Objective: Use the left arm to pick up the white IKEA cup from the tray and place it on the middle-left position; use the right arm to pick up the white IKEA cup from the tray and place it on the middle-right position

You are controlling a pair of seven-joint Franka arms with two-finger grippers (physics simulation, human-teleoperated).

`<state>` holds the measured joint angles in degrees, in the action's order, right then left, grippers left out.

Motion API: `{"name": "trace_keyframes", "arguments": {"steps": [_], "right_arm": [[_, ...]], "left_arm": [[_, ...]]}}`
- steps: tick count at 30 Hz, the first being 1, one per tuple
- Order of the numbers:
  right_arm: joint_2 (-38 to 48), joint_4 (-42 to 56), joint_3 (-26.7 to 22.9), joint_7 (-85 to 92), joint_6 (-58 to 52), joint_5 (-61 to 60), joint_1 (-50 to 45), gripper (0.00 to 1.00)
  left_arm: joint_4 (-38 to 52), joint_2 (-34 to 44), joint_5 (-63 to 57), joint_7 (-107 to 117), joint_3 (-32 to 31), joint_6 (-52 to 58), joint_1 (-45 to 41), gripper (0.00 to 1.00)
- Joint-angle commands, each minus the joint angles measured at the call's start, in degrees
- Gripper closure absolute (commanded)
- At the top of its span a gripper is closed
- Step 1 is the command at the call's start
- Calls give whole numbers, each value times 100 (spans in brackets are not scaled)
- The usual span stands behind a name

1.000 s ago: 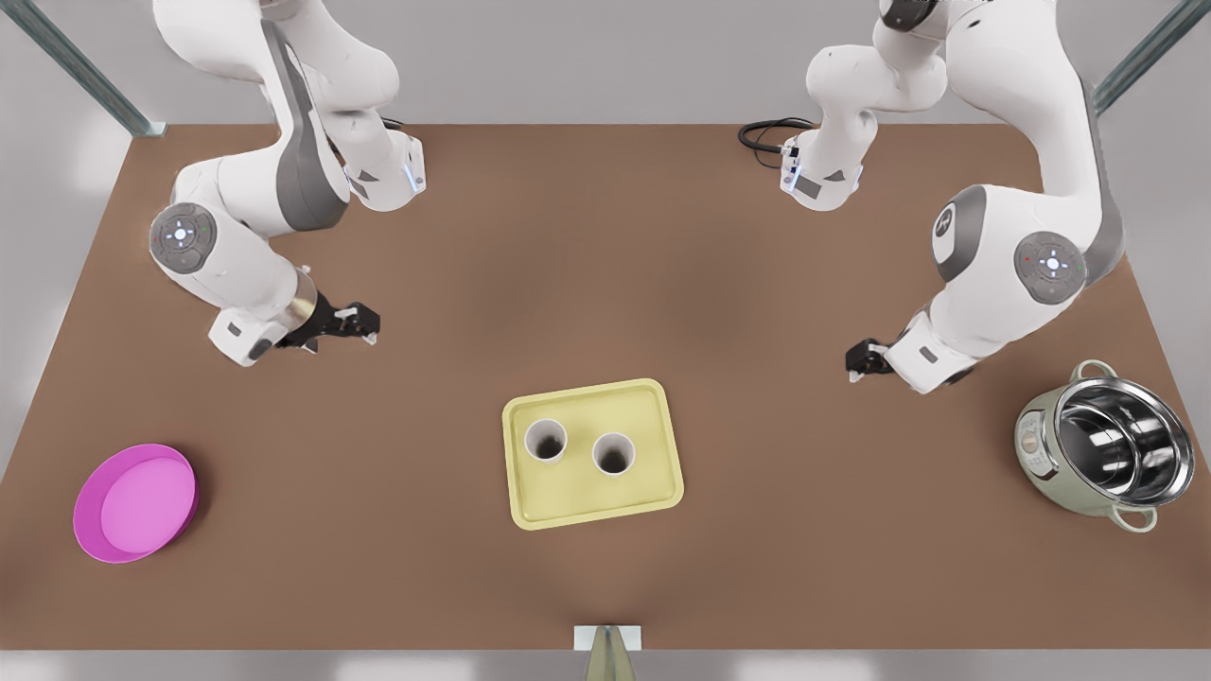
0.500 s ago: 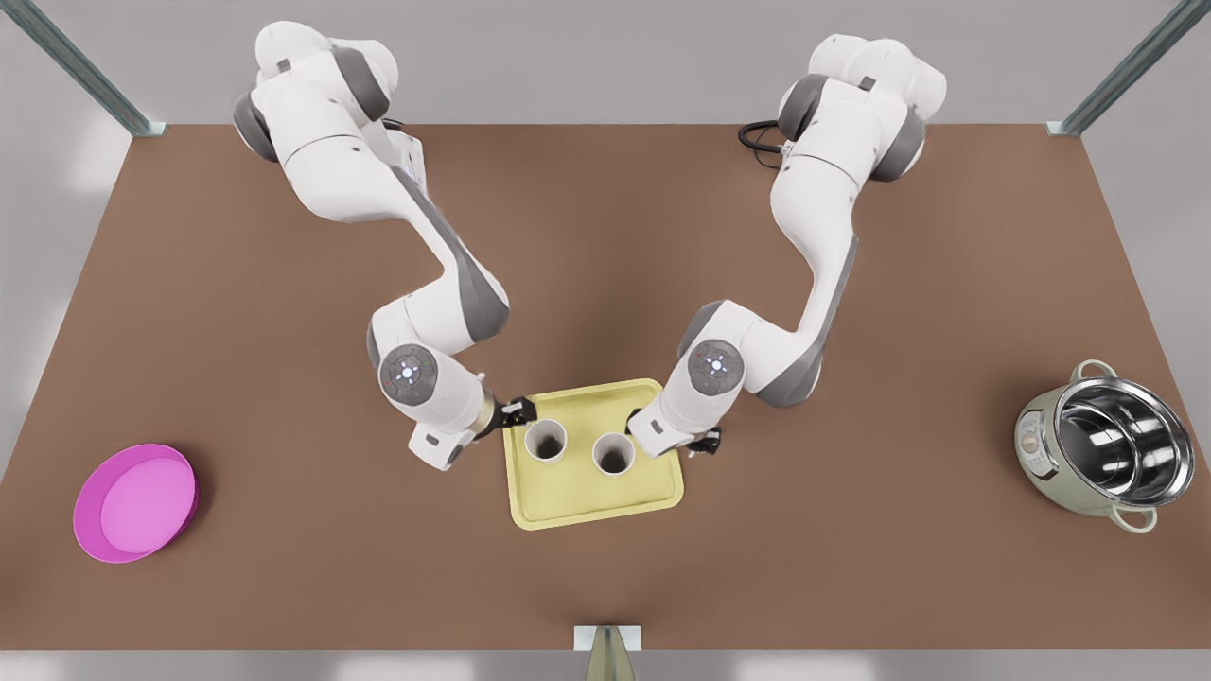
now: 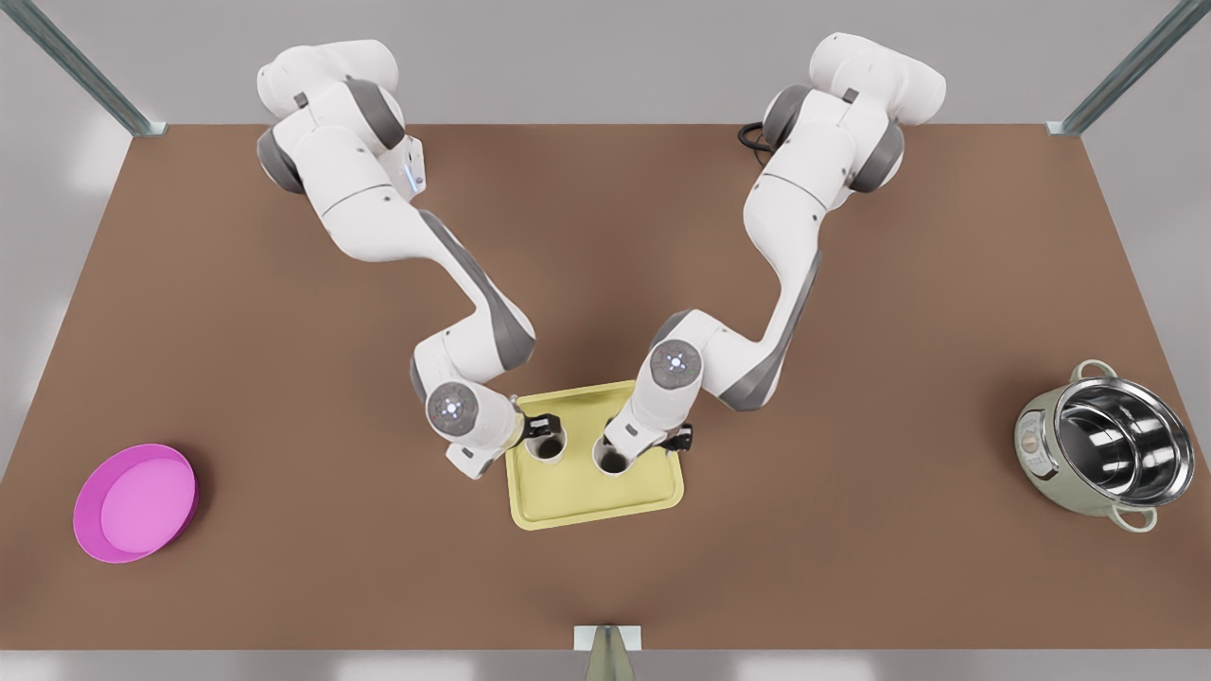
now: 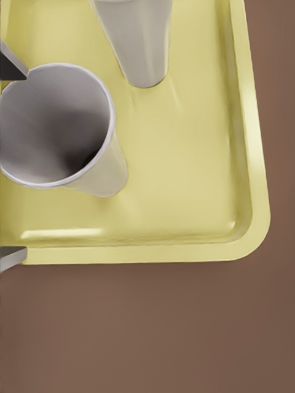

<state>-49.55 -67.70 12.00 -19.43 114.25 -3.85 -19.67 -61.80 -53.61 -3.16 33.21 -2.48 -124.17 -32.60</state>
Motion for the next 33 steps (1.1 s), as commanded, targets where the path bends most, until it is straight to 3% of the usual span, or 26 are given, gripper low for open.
{"name": "trace_keyframes", "arguments": {"steps": [1, 9, 11, 13, 14, 17, 21, 22, 23, 24, 25, 26, 28, 30, 33], "right_arm": [[-19, 38, -5, -457, 53, 7, 7, 0], [-72, 134, -31, -474, 273, -2, 16, 0], [-142, 134, -31, -457, 291, 7, 16, 0], [-221, 134, -40, -430, 493, 33, 16, 0], [-230, 126, -40, -386, 493, 33, 16, 0], [-283, 82, -40, -378, 493, 33, 16, 0], [-406, 82, -22, -386, 484, 24, 7, 6], [-406, 73, -13, -413, 475, -2, 7, 15], [-406, 73, 13, -431, 405, -37, 7, 32], [-406, 82, 74, -439, 378, -37, 16, 38], [-397, 82, 101, -492, 282, -441, 33, 52], [-388, 91, 101, -492, 220, -547, 33, 60], [-388, 91, 101, -474, 194, -556, 42, 77], [-388, 91, 101, -448, 97, -556, 51, 90], [-318, 126, 101, -439, -131, -547, 60, 96]], "left_arm": [[1, -106, -9, 1012, -7, -143, -1, 0], [10, -449, 87, 976, -121, -195, -9, 0], [54, -431, 167, 1020, -165, -195, -9, 11], [89, -422, 307, 1012, -156, -256, -1, 33], [89, -431, 334, 1029, -156, -371, 8, 39], [89, -440, 465, 1108, -156, -494, 17, 51], [80, -396, 474, 1117, -156, -477, 70, 55], [89, -361, 465, 1108, -156, -441, 105, 55], [89, -326, 474, 1099, -156, -397, 149, 55], [89, -299, 474, 1099, -165, -389, 166, 57], [89, -282, 544, 1099, -165, -389, 193, 71], [89, -264, 676, 1108, -156, -389, 210, 90], [89, -229, 773, 1126, -156, -397, 228, 91], [89, -211, 826, 1152, -147, -397, 237, 99], [80, 184, 799, 1064, -147, 191, 658, 98]]}}
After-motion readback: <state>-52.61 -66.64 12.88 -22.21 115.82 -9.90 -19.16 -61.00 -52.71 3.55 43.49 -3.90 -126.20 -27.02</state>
